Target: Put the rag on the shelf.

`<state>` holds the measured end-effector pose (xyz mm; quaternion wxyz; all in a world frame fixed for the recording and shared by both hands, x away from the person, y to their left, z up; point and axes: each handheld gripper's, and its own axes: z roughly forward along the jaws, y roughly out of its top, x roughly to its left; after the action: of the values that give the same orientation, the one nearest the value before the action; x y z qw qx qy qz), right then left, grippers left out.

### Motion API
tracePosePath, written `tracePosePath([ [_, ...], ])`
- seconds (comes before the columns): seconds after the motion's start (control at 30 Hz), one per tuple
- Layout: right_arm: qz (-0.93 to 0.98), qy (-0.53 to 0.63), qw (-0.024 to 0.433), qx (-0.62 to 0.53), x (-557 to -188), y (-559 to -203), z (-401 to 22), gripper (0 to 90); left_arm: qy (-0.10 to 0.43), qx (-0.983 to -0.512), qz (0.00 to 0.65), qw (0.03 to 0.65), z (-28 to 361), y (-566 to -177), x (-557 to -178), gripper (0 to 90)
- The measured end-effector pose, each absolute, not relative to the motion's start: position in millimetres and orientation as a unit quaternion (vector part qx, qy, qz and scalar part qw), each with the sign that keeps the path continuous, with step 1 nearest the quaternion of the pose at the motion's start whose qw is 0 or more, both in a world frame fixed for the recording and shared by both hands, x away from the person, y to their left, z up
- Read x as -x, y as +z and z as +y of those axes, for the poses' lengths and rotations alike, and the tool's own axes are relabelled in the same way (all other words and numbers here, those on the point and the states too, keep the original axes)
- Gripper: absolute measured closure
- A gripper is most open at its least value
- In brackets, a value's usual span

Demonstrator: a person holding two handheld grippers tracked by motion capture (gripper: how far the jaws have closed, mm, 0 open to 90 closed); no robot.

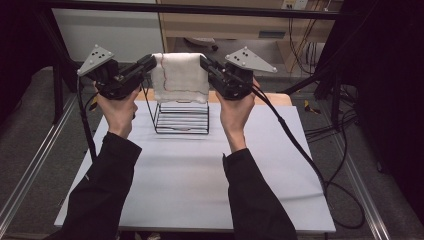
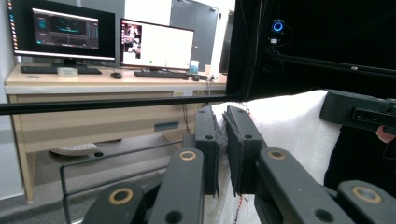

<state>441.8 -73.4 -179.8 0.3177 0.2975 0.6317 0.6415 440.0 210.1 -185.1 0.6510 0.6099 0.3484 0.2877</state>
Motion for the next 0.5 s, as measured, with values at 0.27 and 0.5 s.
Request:
tracePosePath([
  [0.27,0.631,0.641,0.323,-0.293,-450,-167,-68,82.8,0.292,-0.604,0.351,0.653,214,-174,-450,83.0],
  [0.5,0.627,0.644,0.324,-0.294,-461,-158,-64,82.7,0.292,-0.601,0.356,0.654,217,-166,-461,83.1],
])
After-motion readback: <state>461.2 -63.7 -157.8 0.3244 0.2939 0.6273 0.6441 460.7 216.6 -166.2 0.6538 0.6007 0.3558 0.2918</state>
